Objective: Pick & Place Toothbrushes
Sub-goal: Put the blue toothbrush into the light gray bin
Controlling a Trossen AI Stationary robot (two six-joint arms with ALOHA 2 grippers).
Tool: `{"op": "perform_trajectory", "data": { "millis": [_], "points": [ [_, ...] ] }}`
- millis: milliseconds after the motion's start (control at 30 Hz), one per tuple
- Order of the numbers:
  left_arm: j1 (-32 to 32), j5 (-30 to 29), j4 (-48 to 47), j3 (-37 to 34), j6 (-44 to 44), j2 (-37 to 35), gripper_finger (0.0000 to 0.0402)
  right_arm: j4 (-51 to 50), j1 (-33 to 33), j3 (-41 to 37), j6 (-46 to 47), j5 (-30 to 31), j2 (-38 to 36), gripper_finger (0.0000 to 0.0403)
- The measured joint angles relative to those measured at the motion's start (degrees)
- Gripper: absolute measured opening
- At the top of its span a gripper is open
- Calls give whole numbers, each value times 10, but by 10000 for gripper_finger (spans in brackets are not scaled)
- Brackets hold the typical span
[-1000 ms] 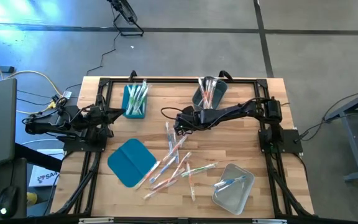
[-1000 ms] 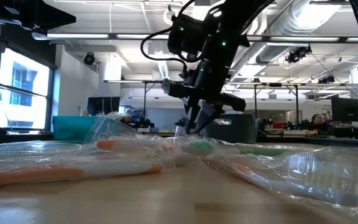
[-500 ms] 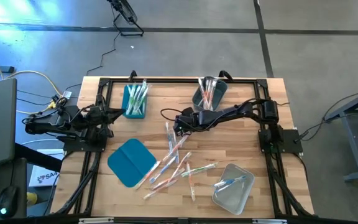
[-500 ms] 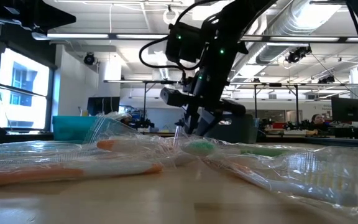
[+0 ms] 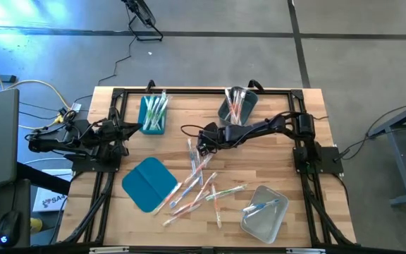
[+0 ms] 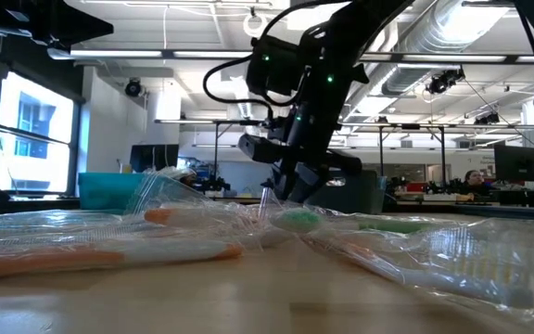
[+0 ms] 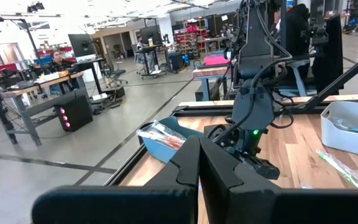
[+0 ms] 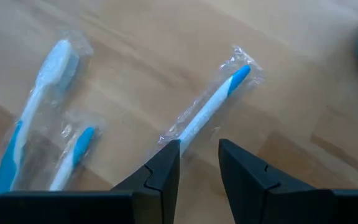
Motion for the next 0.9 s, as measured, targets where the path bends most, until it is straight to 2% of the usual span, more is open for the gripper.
{"op": "perform_trajectory", "data": {
  "millis": [133, 267, 600, 800, 900],
  "points": [
    [0, 0, 0, 0, 0, 0, 0, 1, -8, 0, -12, -38, -3, 105],
    [0, 0, 0, 0, 0, 0, 0, -1, -17, 0, -28, -51, -3, 105],
    [0, 0, 0, 0, 0, 0, 0, -3, -25, 0, -58, -51, -3, 109],
    [0, 0, 0, 0, 0, 0, 0, -3, -25, 0, -61, -52, -3, 156],
    [0, 0, 0, 0, 0, 0, 0, -2, -30, 0, -60, -73, -7, 180]
  ]
}}
